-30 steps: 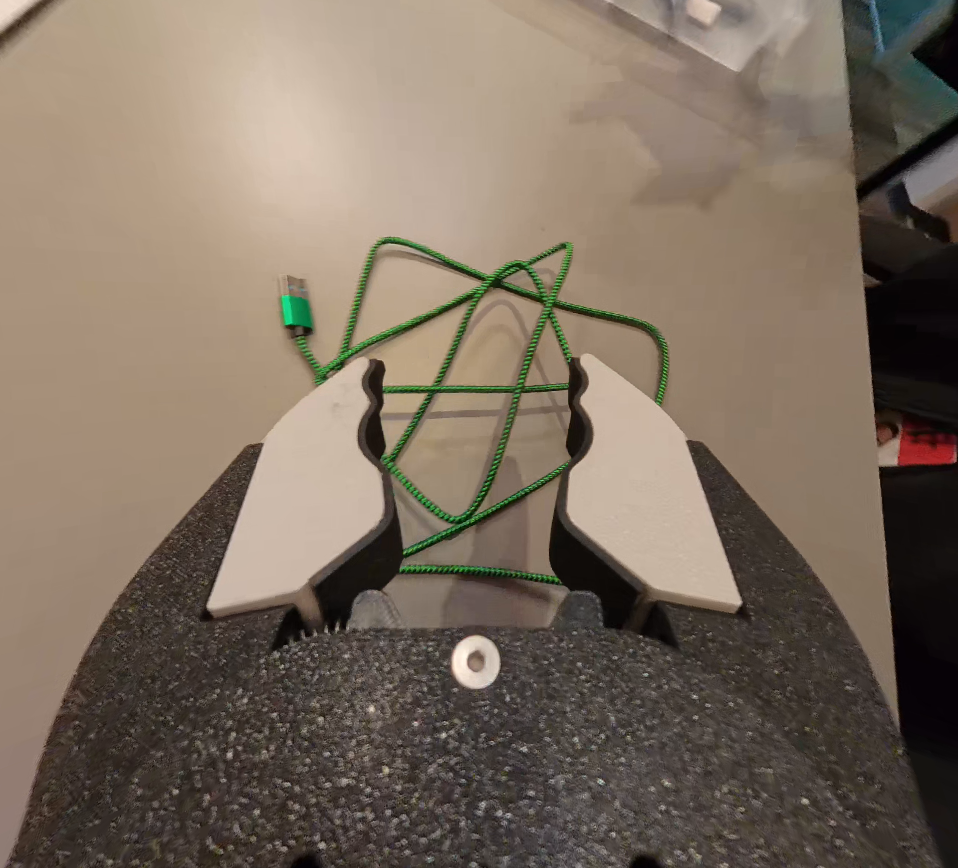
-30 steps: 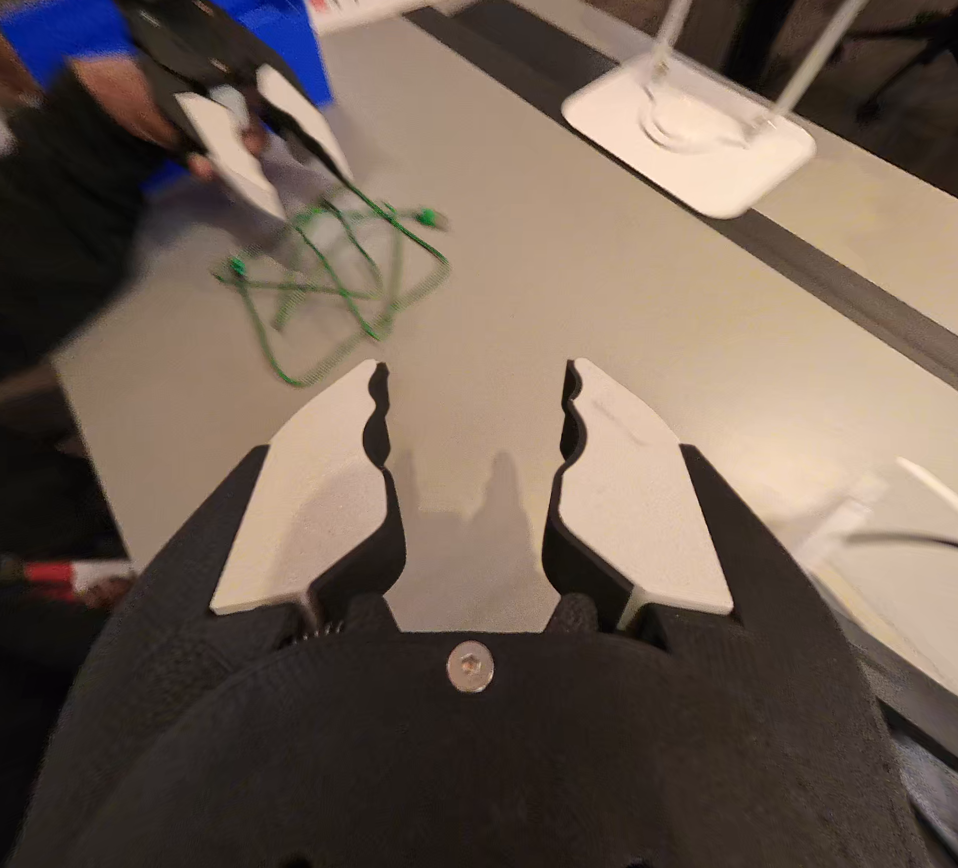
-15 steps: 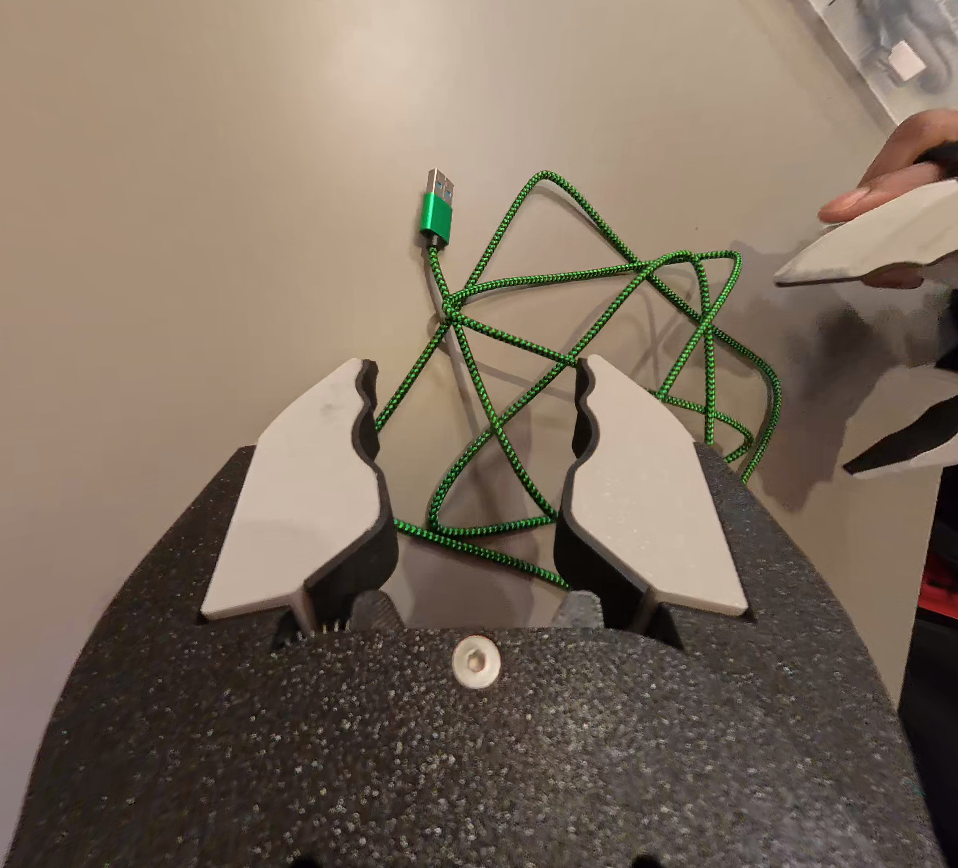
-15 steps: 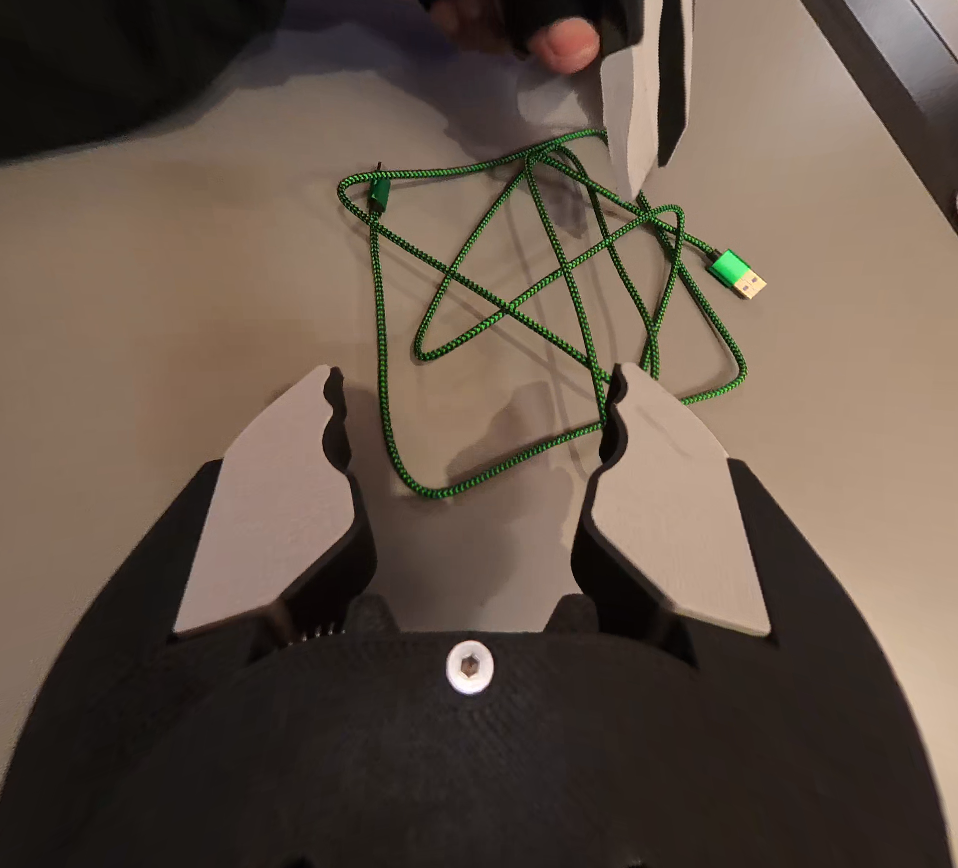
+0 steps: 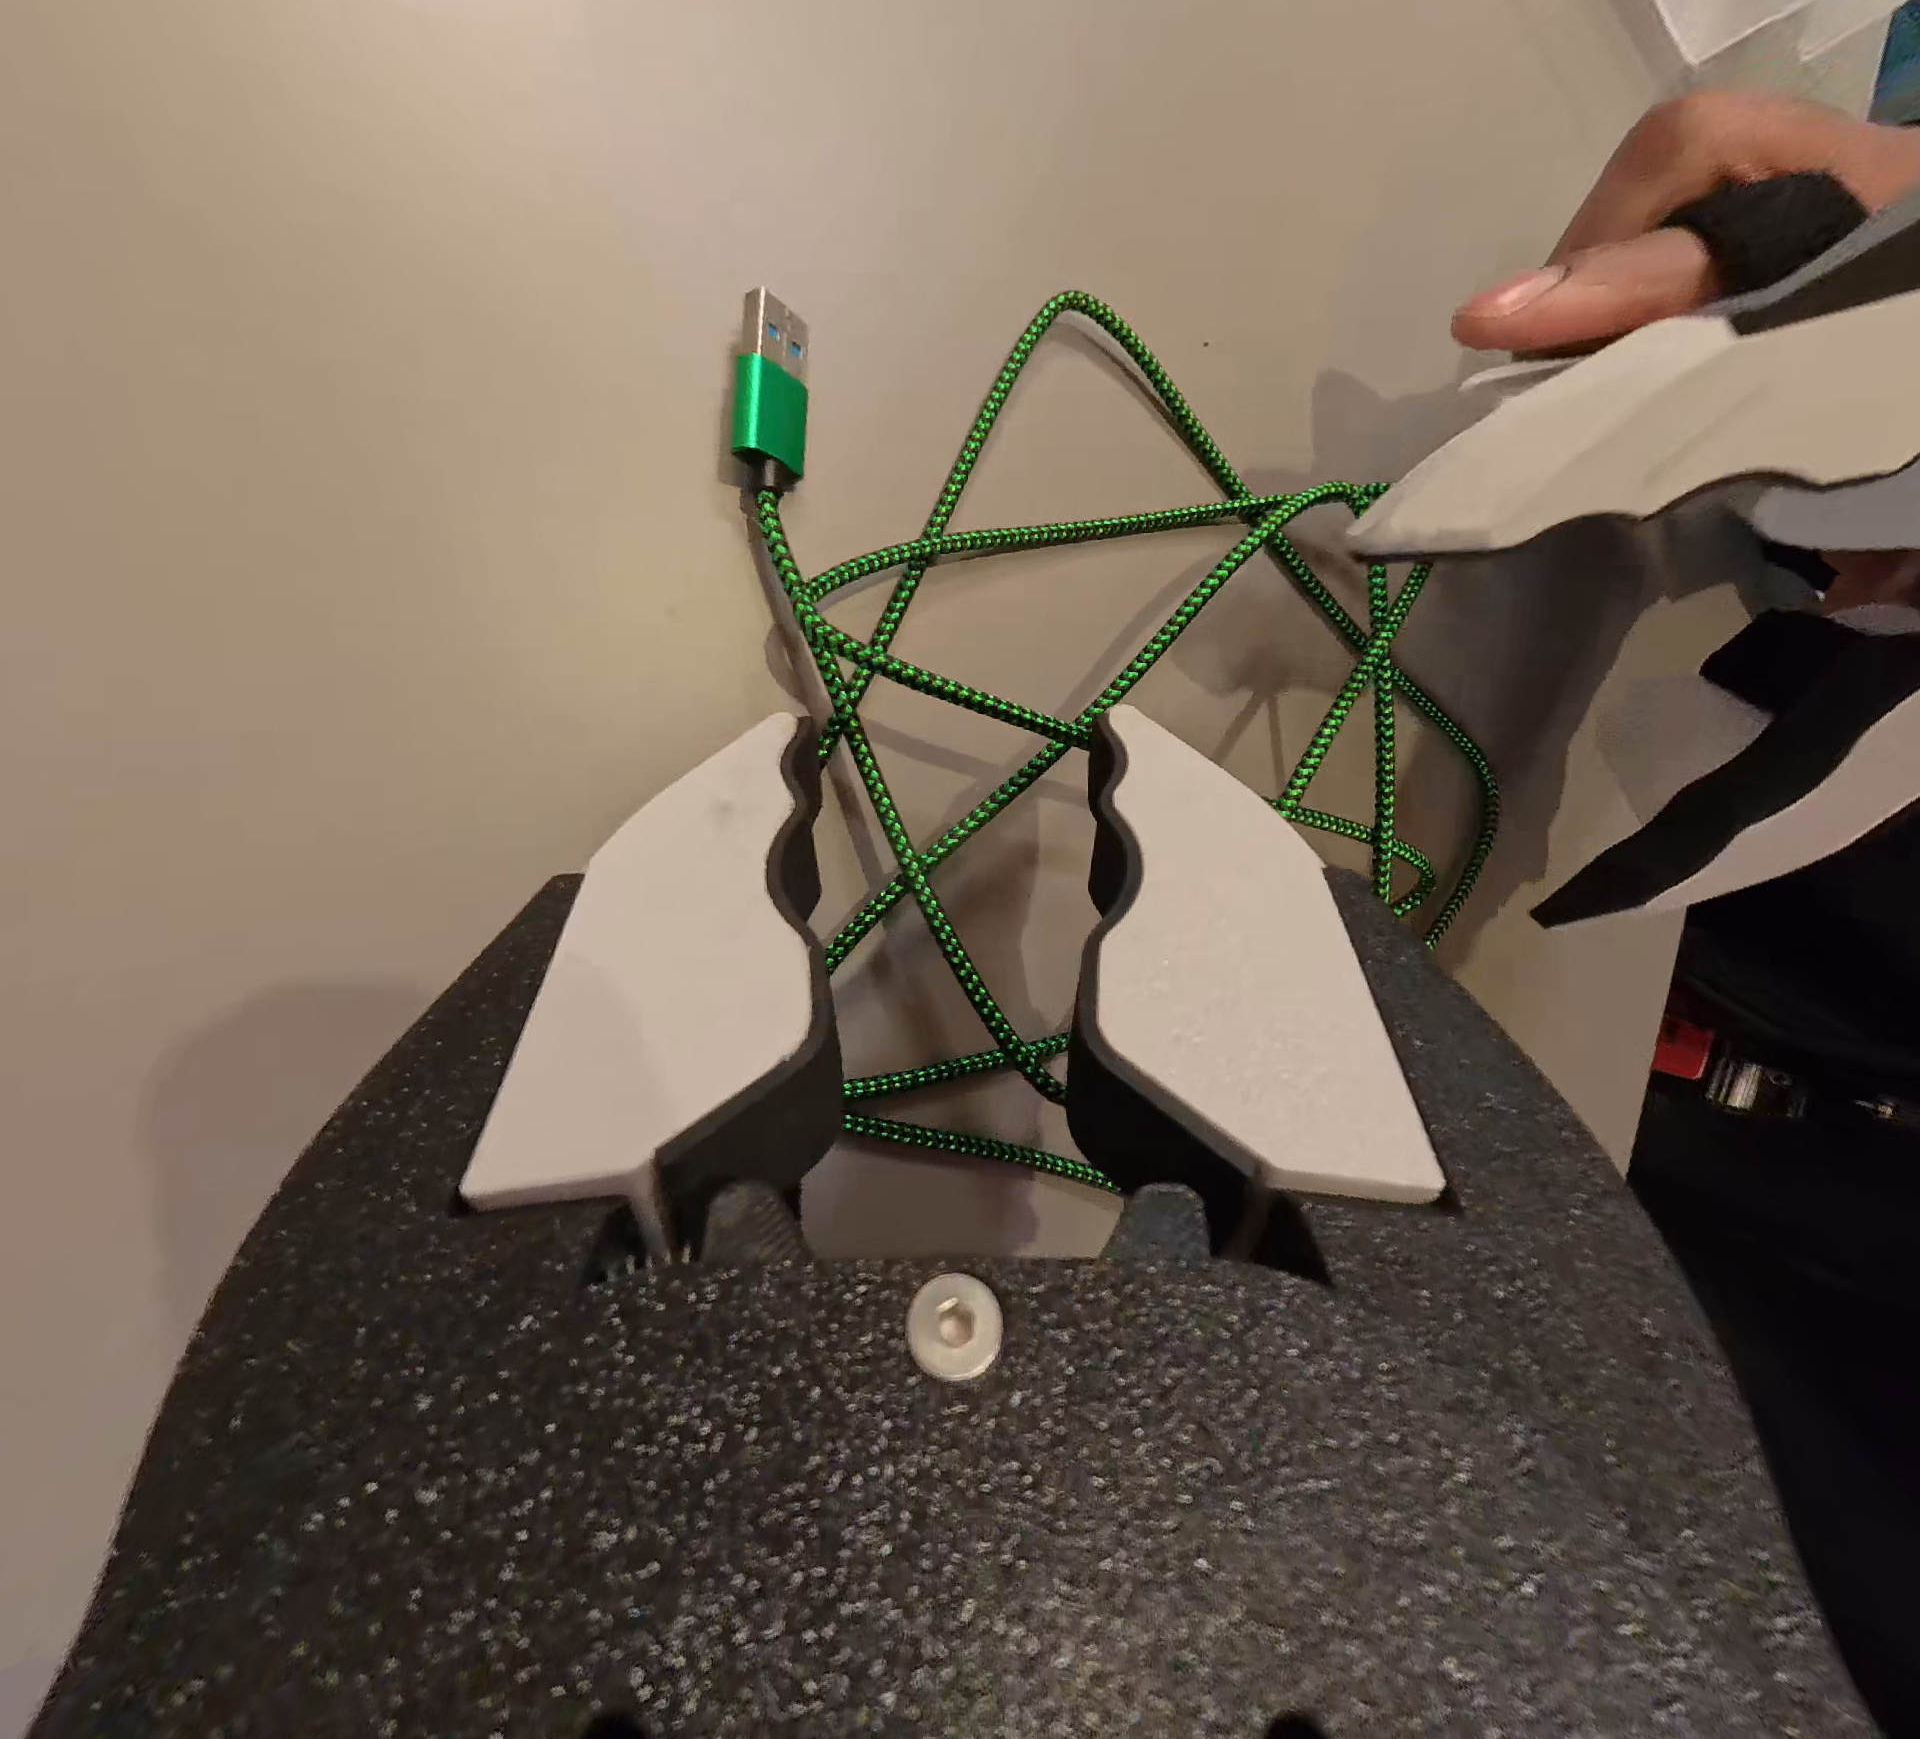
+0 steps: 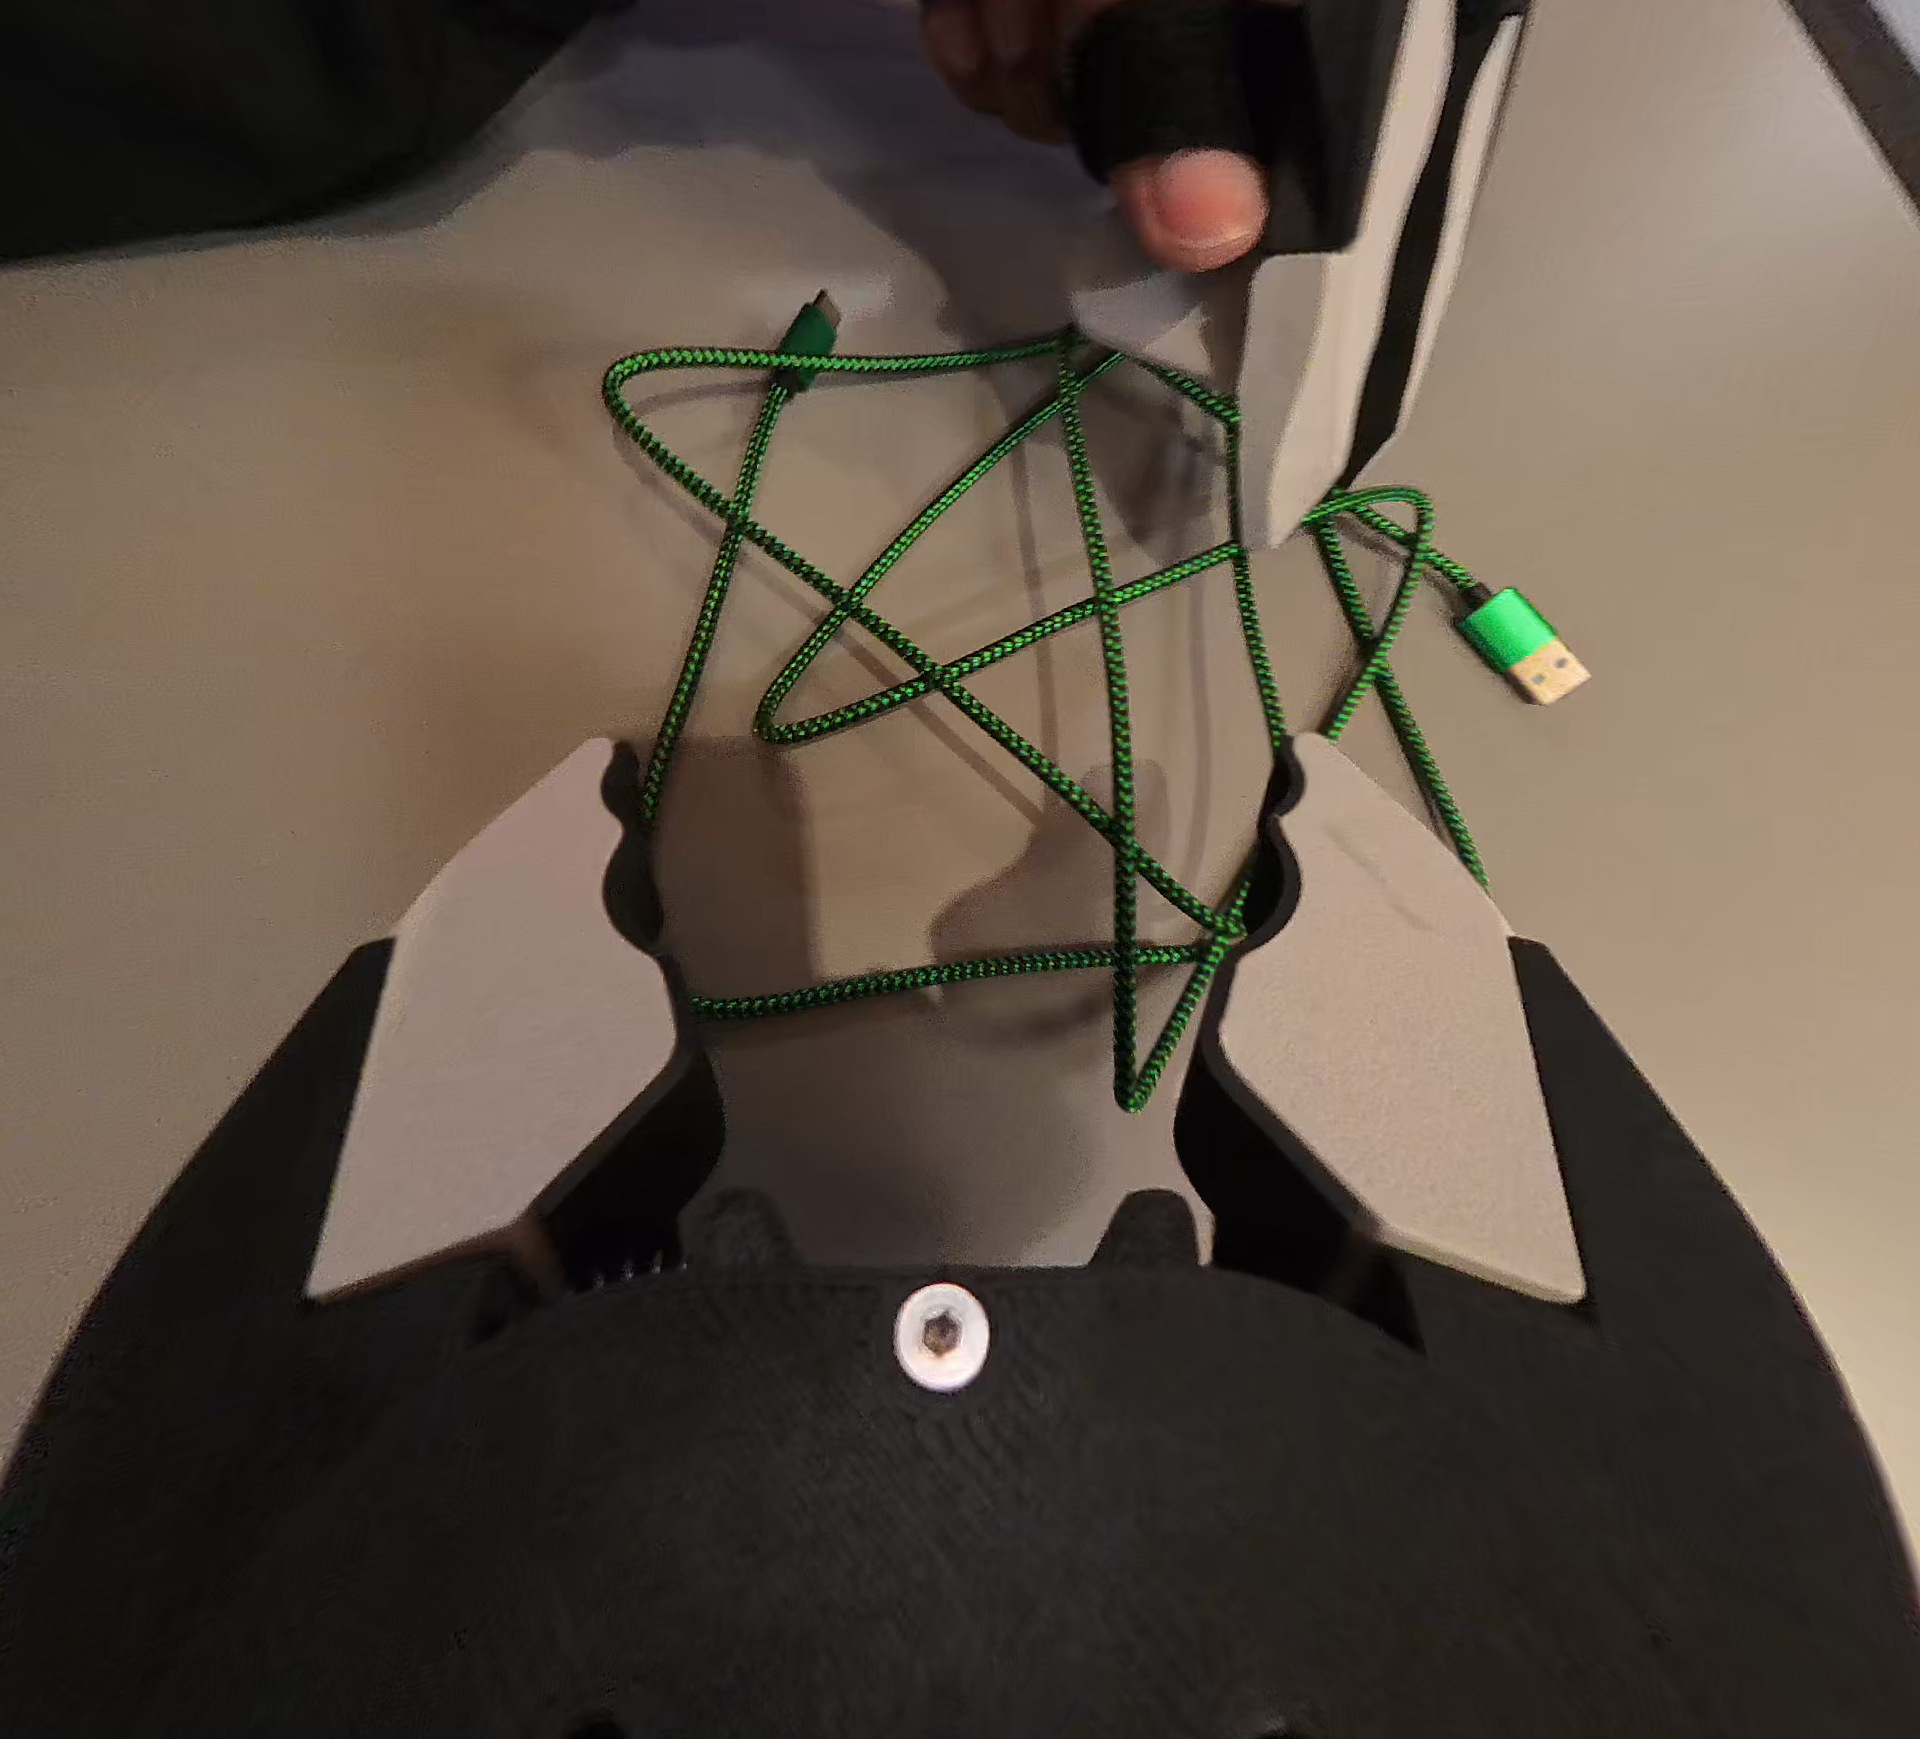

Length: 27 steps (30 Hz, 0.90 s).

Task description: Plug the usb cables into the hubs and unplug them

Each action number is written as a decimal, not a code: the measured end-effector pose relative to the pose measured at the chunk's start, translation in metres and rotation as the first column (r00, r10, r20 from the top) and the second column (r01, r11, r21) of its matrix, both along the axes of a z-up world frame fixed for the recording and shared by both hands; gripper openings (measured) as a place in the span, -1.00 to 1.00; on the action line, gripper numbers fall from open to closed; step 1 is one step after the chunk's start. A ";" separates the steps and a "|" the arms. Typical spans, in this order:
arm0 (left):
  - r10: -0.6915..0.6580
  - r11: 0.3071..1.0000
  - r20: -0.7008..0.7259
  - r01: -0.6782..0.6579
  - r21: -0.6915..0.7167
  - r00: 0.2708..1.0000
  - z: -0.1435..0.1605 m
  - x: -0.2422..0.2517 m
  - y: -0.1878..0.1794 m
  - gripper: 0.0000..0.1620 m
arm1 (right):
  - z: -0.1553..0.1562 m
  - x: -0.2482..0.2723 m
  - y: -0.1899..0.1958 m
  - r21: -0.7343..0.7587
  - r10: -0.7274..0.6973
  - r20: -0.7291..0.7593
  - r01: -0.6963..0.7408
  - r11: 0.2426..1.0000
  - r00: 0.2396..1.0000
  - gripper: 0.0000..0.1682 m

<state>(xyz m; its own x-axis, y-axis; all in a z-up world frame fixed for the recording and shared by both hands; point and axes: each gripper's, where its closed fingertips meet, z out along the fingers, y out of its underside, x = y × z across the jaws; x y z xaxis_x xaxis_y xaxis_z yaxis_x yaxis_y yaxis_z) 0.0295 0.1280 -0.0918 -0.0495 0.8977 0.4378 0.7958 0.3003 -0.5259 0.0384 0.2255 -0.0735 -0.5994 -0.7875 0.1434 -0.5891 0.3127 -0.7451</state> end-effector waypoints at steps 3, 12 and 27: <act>-0.015 1.000 0.005 0.015 0.014 1.000 -0.001 -0.004 0.007 -0.46 | -0.016 0.002 0.002 0.010 -0.005 -0.084 0.006 1.000 0.996 0.45; -0.147 0.985 -0.053 0.151 0.080 0.988 0.011 -0.011 0.038 -0.82 | -0.035 -0.002 -0.001 0.228 -0.096 -0.026 0.099 0.969 0.995 0.40; -0.049 0.996 -0.137 0.059 0.069 0.989 0.027 -0.006 0.014 -0.62 | -0.028 0.004 0.018 0.305 0.004 -0.099 0.026 0.952 0.995 -0.59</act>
<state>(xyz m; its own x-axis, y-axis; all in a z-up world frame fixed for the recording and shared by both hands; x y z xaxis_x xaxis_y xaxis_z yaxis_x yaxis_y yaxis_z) 0.0231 0.1418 -0.0646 0.0618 0.8631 0.5013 0.7351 0.3004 -0.6077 0.0422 0.2437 -0.1018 -0.6033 -0.7963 -0.0449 -0.6494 0.5231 -0.5520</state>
